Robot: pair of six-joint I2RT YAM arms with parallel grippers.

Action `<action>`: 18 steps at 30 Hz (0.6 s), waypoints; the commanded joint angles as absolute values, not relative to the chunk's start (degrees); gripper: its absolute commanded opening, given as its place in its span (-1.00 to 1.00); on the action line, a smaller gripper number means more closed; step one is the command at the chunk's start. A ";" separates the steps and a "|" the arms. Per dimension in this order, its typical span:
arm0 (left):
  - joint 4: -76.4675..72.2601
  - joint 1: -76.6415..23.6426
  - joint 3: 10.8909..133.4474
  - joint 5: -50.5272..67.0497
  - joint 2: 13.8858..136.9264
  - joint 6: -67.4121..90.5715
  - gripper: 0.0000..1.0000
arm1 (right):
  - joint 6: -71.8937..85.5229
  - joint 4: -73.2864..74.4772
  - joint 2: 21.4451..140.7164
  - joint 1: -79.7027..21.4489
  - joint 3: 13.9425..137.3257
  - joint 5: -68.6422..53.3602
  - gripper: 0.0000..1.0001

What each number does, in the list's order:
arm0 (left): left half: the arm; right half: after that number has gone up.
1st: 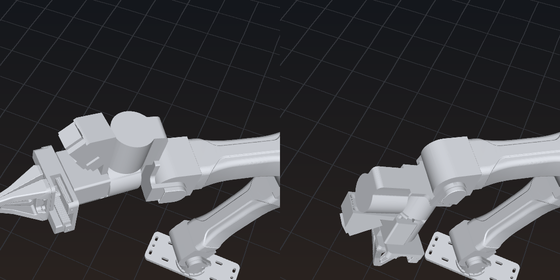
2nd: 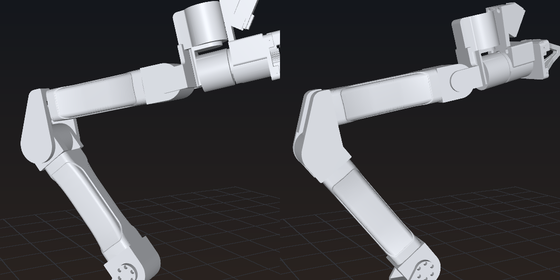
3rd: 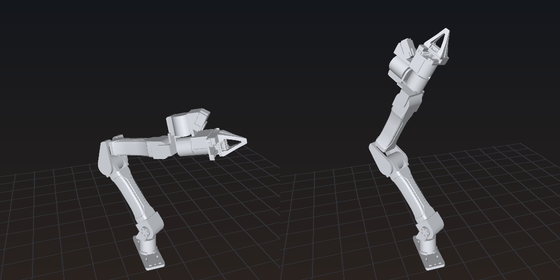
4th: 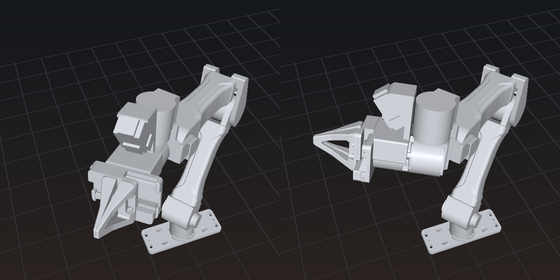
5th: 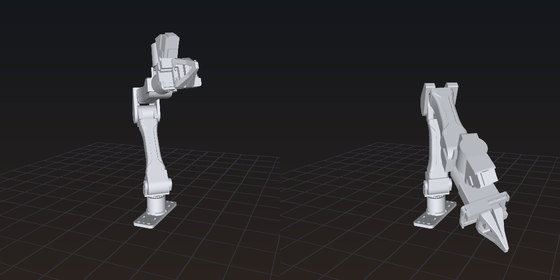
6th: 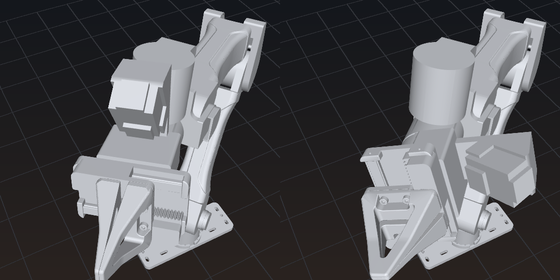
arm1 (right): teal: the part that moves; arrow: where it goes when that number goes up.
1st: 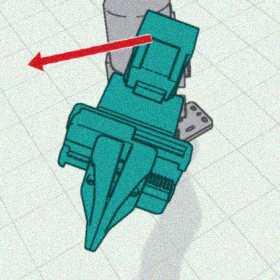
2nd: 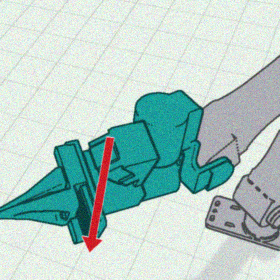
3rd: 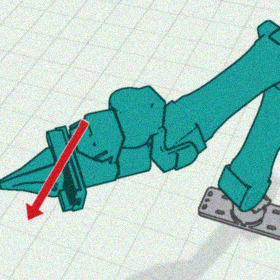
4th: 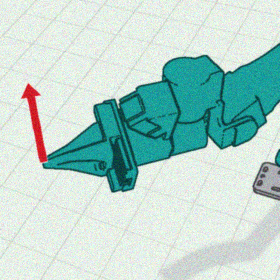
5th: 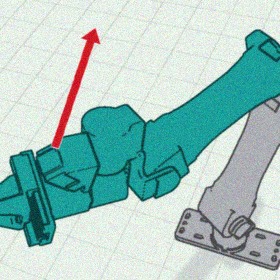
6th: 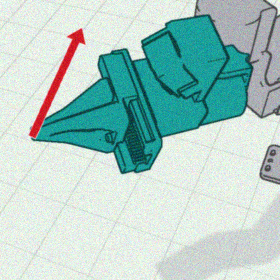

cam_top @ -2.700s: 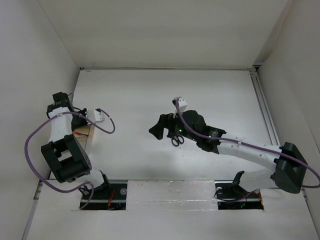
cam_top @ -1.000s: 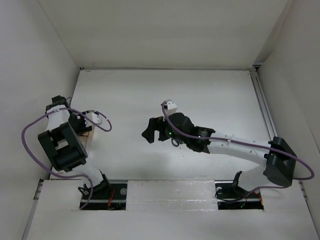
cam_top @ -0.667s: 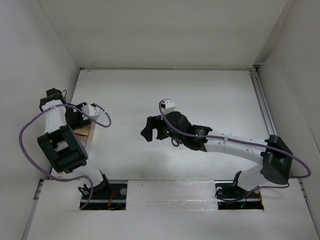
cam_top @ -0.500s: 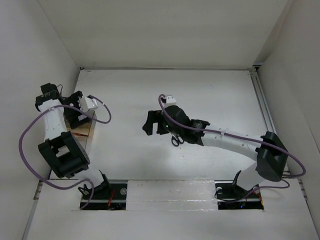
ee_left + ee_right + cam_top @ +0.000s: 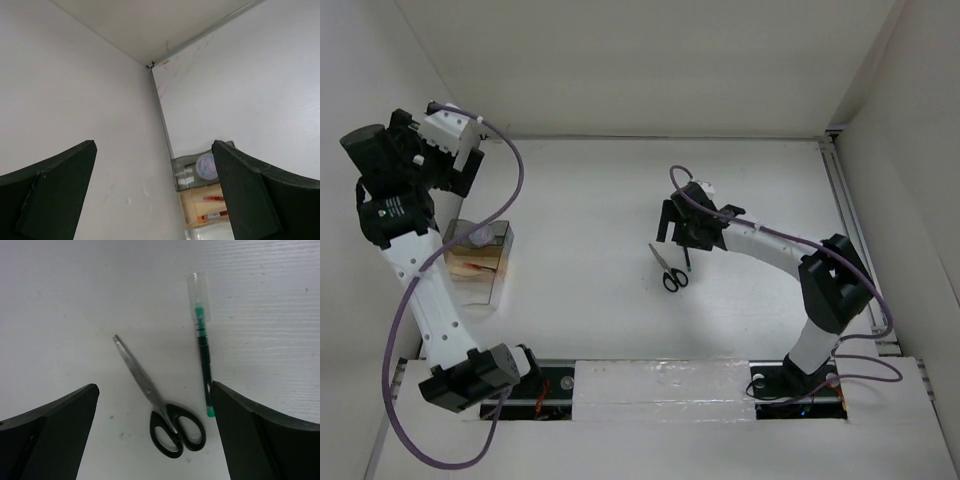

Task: Sort the stationery into containers
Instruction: Grab a piece of stationery with the right arm

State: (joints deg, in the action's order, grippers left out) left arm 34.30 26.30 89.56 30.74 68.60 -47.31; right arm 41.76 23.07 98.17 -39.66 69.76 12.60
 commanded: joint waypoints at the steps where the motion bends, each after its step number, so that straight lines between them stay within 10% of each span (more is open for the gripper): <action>1: 44.81 26.10 98.14 33.04 75.57 -39.11 1.00 | 40.87 24.26 98.70 -37.45 69.79 10.12 1.00; 13: 36.47 26.10 90.70 31.11 72.08 -31.03 1.00 | 37.63 29.09 107.65 -34.01 72.24 8.71 0.85; 18: 40.42 26.10 94.12 31.64 75.14 -30.50 1.00 | 36.56 32.60 110.30 -34.01 73.13 10.53 0.26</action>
State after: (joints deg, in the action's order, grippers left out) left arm 40.18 26.04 91.31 30.48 74.91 -32.45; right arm 37.80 29.63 108.03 -34.20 72.03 9.69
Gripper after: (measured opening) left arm 0.997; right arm 0.661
